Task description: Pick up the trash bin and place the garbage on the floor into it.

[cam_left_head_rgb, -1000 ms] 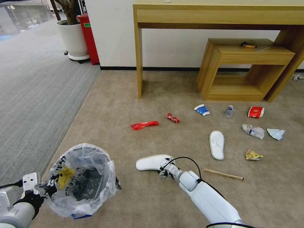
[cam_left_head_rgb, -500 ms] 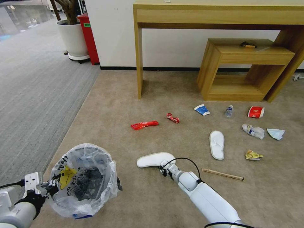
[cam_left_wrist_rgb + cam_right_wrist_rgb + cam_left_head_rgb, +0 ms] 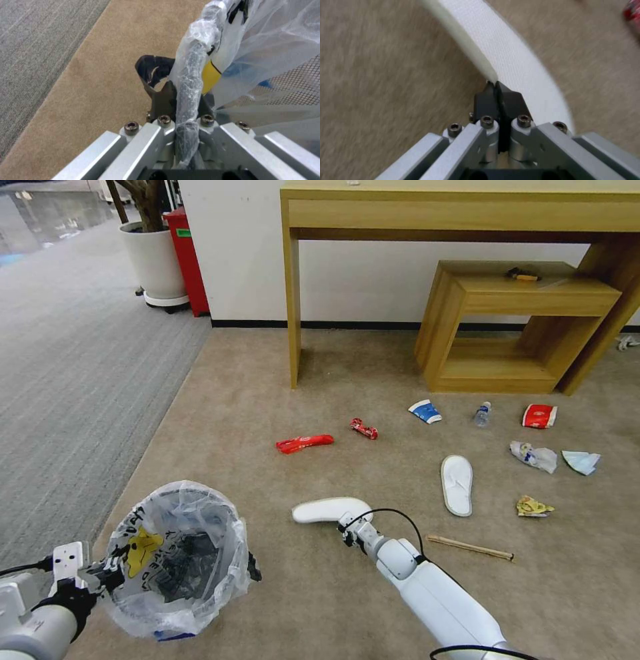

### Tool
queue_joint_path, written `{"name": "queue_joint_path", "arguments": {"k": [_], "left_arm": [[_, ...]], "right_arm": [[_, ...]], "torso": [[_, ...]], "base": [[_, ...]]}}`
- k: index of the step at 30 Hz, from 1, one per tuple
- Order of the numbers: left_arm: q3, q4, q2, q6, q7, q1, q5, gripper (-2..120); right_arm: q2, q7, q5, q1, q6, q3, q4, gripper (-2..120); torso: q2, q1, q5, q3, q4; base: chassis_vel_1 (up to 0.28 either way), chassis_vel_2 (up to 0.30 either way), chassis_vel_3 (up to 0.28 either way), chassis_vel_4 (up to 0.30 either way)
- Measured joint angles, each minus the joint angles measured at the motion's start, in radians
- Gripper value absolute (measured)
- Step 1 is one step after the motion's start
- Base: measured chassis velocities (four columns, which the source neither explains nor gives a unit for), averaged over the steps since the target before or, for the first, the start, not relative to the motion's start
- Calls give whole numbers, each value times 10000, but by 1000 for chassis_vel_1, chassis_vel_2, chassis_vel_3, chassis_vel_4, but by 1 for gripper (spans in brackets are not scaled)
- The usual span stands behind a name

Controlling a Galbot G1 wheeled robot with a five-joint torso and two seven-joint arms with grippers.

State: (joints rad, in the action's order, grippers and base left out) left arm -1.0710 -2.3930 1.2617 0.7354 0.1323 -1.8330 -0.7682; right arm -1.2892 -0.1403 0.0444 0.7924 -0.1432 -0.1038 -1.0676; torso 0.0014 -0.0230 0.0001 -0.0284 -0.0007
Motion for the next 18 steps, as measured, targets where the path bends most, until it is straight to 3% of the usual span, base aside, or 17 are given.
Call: {"name": "queue_joint_path", "arguments": {"k": [11, 18], "left_arm": [[61, 17, -188, 0, 59, 98, 7, 0], [372, 87, -453, 0, 181, 268, 119, 0]], "right_arm": [[602, -49, -1399, 236, 265, 884, -2696, 0], [1497, -111, -3218, 30, -307, 1008, -5185, 0]], "torso": [[0, 0, 0, 0, 0], [0, 0, -1, 0, -3]], "base": [[0, 0, 0, 0], [0, 0, 0, 0]]}}
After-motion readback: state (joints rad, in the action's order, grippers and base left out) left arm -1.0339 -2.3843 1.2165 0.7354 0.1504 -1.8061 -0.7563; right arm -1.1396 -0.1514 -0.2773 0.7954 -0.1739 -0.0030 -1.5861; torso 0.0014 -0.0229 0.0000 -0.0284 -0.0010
